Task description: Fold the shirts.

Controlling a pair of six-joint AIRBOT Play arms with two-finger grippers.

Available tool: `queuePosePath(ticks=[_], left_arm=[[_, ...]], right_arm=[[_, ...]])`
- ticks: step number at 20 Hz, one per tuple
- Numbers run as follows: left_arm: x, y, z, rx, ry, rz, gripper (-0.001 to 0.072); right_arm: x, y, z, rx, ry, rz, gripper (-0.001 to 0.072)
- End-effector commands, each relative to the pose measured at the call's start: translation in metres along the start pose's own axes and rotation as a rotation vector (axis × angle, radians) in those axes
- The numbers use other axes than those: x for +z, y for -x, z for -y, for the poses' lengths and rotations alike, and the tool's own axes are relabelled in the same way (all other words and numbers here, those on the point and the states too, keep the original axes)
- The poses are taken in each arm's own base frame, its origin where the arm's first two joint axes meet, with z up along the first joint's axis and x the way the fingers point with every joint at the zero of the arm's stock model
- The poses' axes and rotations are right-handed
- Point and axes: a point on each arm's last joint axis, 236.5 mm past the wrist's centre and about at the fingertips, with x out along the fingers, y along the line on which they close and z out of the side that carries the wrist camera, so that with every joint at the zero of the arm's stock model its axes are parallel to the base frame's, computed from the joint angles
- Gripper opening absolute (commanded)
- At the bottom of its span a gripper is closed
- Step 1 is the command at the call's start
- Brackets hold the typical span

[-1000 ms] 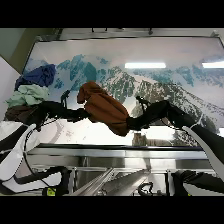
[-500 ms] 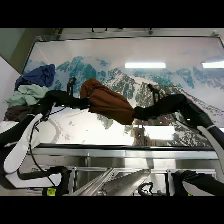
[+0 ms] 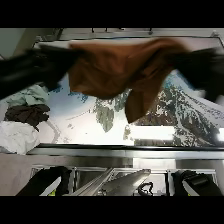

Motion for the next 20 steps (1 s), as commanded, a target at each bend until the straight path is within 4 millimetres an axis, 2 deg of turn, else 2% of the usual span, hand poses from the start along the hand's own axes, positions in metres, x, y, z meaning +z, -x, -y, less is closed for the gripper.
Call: queuePosePath(ticks=[1, 2, 3, 4, 5, 7, 9, 10, 12, 14, 16, 18, 20], left_arm=[[0.109, 0.121, 0.093, -0.058, -0.131, 0.302, 0.0012], [0.120, 0.133, 0.091, -0.030, -0.136, 0.323, 0.0013], [0.122, 0.132, 0.084, -0.002, -0.126, 0.306, 0.0013], [0.116, 0.118, 0.073, 0.033, -0.119, 0.254, 0.0013], [0.104, 0.094, 0.056, 0.080, -0.118, 0.188, 0.0013], [0.072, 0.029, 0.007, 0.222, -0.136, 0.046, 0.0013], [0.018, -0.042, -0.054, 0.332, -0.098, -0.130, 0.0012], [-0.016, -0.075, -0.087, 0.338, -0.003, -0.216, 0.0013], [-0.085, -0.124, -0.147, 0.243, 0.201, -0.348, 0.0013], [-0.153, -0.147, -0.215, 0.206, 0.360, -0.433, 0.0013], [-0.232, -0.157, -0.279, 0.255, 0.450, -0.546, 0.0013], [-0.307, -0.165, -0.316, 0.278, 0.528, -0.645, 0.0013], [-0.366, -0.177, -0.337, 0.296, 0.596, -0.700, 0.0013]], right_arm=[[0.073, 0.101, -0.096, 0.054, 0.276, 0.268, 0.0026], [0.076, 0.109, -0.097, 0.029, 0.301, 0.284, 0.0025], [0.073, 0.108, -0.088, -0.008, 0.305, 0.270, 0.0026], [0.067, 0.099, -0.072, -0.047, 0.276, 0.227, 0.0026], [0.055, 0.081, -0.050, -0.078, 0.234, 0.160, 0.0026], [0.022, 0.035, -0.006, -0.107, 0.136, 0.013, 0.0026], [-0.023, -0.019, 0.048, -0.140, 0.023, -0.137, 0.0026], [-0.050, -0.048, 0.079, -0.160, -0.036, -0.213, 0.0026], [-0.111, -0.098, 0.139, -0.210, -0.136, -0.354, 0.0026], [-0.178, -0.142, 0.197, -0.264, -0.242, -0.468, 0.0026], [-0.251, -0.178, 0.248, -0.313, -0.344, -0.572, 0.0026], [-0.320, -0.202, 0.284, -0.345, -0.460, -0.640, 0.0026], [-0.371, -0.214, 0.309, -0.373, -0.573, -0.672, 0.0026]])
